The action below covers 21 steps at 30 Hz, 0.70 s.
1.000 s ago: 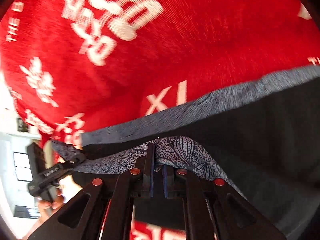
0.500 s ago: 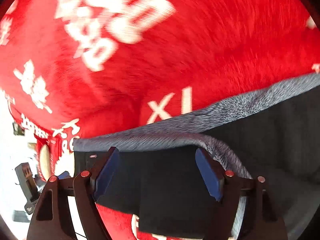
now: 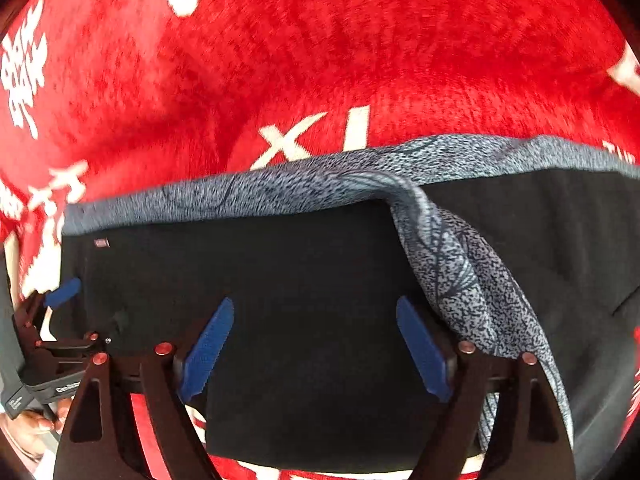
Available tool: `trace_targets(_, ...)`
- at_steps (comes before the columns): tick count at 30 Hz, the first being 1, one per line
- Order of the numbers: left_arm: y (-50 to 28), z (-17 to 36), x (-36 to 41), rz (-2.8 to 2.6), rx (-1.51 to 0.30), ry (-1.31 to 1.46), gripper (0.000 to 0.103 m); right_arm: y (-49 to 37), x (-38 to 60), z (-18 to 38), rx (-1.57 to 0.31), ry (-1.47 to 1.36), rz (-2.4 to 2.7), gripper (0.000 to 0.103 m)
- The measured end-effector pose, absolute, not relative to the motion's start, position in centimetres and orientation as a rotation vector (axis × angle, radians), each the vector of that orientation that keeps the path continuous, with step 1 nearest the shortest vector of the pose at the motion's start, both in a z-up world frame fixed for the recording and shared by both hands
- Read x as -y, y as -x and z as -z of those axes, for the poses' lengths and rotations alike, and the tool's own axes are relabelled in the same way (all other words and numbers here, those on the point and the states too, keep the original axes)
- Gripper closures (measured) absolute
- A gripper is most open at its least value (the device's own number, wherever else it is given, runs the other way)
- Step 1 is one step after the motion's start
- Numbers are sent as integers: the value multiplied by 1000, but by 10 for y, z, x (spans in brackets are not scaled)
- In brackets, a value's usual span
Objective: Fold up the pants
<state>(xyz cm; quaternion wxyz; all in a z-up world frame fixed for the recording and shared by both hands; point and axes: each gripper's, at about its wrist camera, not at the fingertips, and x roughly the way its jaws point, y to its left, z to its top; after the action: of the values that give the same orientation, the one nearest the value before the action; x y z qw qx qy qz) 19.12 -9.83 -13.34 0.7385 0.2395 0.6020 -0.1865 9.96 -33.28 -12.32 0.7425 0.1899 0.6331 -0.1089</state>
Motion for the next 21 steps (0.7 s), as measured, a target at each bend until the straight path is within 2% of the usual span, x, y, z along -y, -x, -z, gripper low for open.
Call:
trace_targets(4,-191,125,105,387,-1364,-496,2,-81,350,111,-1369,-495,248,17)
trace_targets(7,-182,108,121,411,-1368,-462,2,-45,384,96,-1305,-659,230,19)
trace_targets(14,-116,60,205,613,-1390,-305,2,63,435,45,-1198,-805,179,18)
trace_targets(21,-46,80,306,727,-1499,-183,2,192,479,47,-1279,-839,308,18)
